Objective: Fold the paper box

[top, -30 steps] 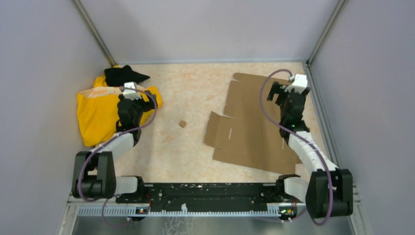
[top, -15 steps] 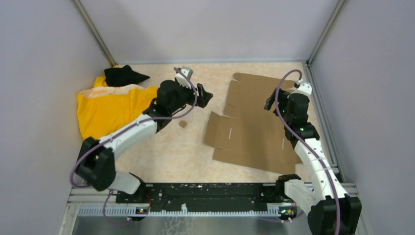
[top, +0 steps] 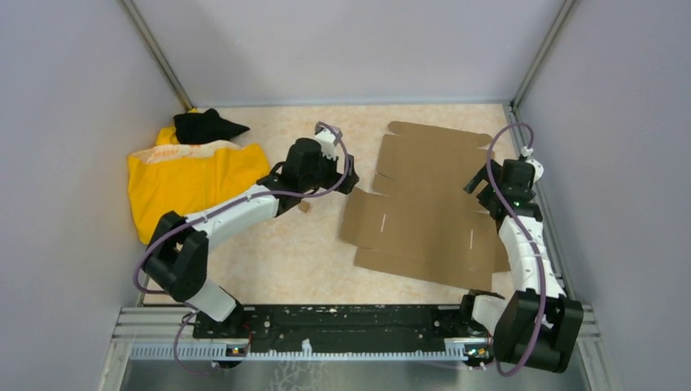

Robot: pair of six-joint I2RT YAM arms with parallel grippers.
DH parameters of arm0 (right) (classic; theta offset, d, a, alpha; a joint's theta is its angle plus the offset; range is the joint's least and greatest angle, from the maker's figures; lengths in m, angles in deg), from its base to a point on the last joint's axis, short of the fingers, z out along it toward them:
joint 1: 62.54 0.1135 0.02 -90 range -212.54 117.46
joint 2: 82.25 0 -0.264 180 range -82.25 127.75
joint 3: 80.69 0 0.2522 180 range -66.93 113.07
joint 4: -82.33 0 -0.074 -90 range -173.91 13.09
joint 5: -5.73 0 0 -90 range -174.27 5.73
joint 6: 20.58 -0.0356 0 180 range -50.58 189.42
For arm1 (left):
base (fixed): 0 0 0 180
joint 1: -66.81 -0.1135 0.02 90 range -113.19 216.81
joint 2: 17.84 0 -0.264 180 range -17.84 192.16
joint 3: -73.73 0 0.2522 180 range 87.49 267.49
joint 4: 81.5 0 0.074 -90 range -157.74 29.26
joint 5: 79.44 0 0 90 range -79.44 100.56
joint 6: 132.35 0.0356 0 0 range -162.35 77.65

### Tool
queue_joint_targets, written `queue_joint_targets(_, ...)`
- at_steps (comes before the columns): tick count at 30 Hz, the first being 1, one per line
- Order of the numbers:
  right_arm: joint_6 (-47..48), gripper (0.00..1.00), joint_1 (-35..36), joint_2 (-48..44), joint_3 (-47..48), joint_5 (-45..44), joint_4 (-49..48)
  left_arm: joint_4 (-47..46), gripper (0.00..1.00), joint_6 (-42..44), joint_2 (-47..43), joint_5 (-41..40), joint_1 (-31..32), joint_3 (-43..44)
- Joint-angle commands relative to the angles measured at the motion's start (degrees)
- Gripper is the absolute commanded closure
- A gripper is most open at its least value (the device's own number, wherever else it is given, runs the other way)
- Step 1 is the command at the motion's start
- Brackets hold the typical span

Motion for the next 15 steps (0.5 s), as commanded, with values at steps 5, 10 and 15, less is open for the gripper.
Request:
queue_joint_targets(5, 1.2, 0.03, -3.4, 2.7, 1.1, 4.1, -2.7, 3.6, 0.01, -10.5, 3.0, -3.2, -4.7, 2.7)
queue_joint_targets(10, 2.6, 0.02, -3.5, 0.6, 0.4, -5.2, 0.5, 7.4, 0.01, -11.5, 4.0, -6.8, -4.2, 1.5)
queue_joint_targets(15, 3.2, 0.01, -3.5, -5.5, -3.6, -10.4, 0.0, 3.4, 0.01, -11.9, 2.3, -9.4, -3.9, -5.8)
